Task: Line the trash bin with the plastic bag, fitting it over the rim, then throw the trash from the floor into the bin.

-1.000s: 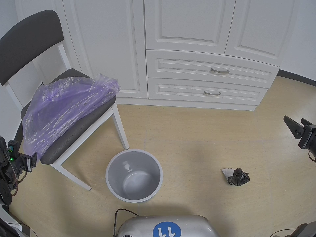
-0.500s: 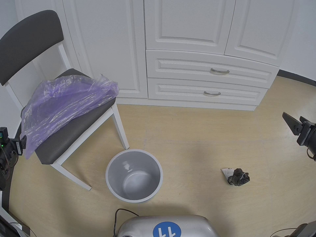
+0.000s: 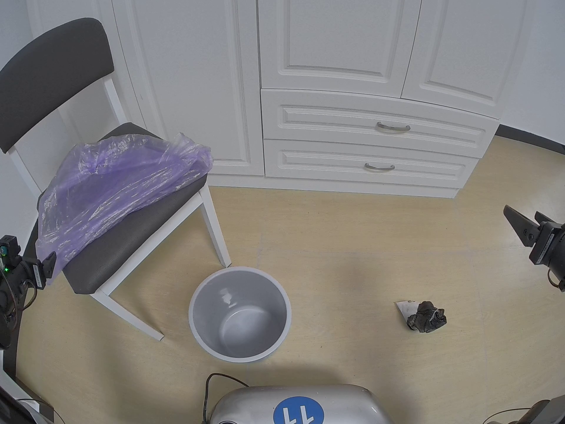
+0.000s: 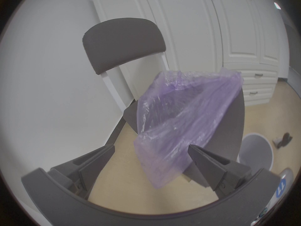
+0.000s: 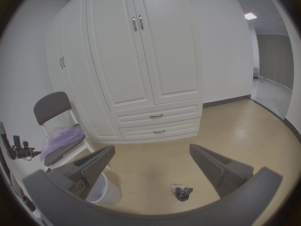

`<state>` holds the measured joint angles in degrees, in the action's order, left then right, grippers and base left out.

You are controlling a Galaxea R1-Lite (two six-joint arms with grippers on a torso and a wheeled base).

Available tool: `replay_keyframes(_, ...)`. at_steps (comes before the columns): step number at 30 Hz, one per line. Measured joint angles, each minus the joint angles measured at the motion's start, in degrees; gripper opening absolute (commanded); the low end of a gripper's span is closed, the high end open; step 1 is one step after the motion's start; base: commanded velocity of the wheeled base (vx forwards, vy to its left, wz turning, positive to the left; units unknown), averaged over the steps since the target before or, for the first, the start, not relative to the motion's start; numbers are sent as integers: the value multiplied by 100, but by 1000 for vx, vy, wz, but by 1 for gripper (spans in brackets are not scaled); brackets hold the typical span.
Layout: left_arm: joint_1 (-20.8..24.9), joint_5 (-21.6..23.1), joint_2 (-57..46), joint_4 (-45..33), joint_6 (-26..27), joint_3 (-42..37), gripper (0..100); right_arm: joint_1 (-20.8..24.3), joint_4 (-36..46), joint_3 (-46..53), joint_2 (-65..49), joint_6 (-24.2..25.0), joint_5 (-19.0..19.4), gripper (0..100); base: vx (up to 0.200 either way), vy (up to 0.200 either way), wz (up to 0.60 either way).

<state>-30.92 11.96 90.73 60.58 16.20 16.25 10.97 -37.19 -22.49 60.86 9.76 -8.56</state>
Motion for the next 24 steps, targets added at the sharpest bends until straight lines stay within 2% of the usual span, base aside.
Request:
replay_keyframes(4,-100,93,-13,-26,471,-187,100,0,11,59,2,-20,2,100,0,0,0)
replay_keyframes(12,-227,99,238,-12,644,-280,100,0,22,160,11,-49,11,100,0,0,0)
replay_keyframes(17,-369,95,375,5,979,-294,100,0,46,180,17,-52,27,100,0,0,0)
replay_keyframes(24,-433,49,505,38,1005,-283,100,0,41,201,74,-41,29,100,0,0,0)
